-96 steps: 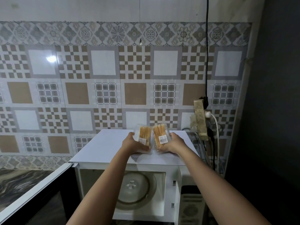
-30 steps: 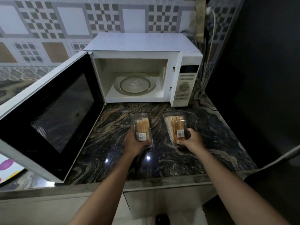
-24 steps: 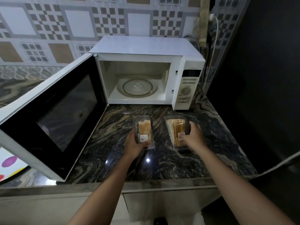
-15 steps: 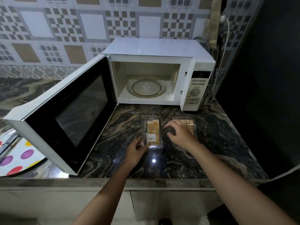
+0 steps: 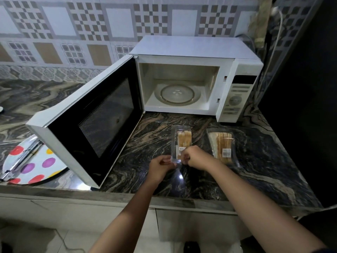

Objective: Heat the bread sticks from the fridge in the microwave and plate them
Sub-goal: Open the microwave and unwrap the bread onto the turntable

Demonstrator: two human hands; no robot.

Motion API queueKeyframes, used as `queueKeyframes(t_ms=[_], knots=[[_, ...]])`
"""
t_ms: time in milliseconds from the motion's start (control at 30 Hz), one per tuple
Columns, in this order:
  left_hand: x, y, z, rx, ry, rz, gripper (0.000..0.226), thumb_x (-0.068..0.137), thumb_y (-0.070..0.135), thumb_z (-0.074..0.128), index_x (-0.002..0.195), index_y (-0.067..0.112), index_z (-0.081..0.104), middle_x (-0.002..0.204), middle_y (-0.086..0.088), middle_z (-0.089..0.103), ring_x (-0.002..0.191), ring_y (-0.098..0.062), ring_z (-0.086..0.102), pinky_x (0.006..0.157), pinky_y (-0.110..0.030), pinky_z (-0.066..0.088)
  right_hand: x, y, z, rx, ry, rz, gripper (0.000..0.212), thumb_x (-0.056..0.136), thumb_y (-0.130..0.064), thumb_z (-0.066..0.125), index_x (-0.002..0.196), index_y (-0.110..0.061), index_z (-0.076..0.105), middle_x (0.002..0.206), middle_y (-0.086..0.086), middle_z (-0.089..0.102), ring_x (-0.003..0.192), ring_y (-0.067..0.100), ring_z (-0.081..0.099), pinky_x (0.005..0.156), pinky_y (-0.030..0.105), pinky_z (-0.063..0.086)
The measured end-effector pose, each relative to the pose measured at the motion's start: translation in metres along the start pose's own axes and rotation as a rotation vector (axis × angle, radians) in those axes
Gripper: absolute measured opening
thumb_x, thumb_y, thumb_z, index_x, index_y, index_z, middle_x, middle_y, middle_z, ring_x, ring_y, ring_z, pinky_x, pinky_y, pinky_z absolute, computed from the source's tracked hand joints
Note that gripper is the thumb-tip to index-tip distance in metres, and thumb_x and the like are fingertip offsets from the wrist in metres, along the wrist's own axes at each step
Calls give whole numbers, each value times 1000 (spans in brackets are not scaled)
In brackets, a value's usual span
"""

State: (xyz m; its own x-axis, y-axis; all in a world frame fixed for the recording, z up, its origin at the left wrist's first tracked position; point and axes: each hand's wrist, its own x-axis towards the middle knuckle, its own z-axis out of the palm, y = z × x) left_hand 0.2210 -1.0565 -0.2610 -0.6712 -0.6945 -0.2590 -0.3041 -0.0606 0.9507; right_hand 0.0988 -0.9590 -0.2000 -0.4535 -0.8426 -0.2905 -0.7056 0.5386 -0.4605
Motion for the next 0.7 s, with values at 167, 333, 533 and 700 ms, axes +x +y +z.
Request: queueKeyframes(t_ms=[167,333,533,700], knots=[[-2,15,6,-162,65,-212,25,73,-7,69,97,3,68,82,-9,68,69,-14,62,60,-16,51,6,-4,-8,-11,-64,31,21,84,2,52,88,-5,71,96,4,56,89,20,56,74,28,47],[-2,21,9,-217,114,-288,17,77,-10,62,84,2,70,84,-14,68,67,-19,62,59,-20,52,7,-12,-24,10,-107,0,31,80,8,44,91,-3,71,92,8,62,85,17,55,66,22,43],[3,27,8,-159,131,-337,11,69,2,72,67,12,67,72,-9,65,71,-20,60,66,-22,47,7,-19,-65,43,-70,-23,16,81,-1,57,85,-8,71,72,-10,59,68,0,50,59,15,37],[3,40,8,-82,7,-384,15,49,13,65,63,13,60,60,-1,59,67,-19,58,72,-27,50,0,-26,-94,-150,127,-60,10,86,-21,55,86,-24,64,84,-4,55,76,16,51,67,28,41]])
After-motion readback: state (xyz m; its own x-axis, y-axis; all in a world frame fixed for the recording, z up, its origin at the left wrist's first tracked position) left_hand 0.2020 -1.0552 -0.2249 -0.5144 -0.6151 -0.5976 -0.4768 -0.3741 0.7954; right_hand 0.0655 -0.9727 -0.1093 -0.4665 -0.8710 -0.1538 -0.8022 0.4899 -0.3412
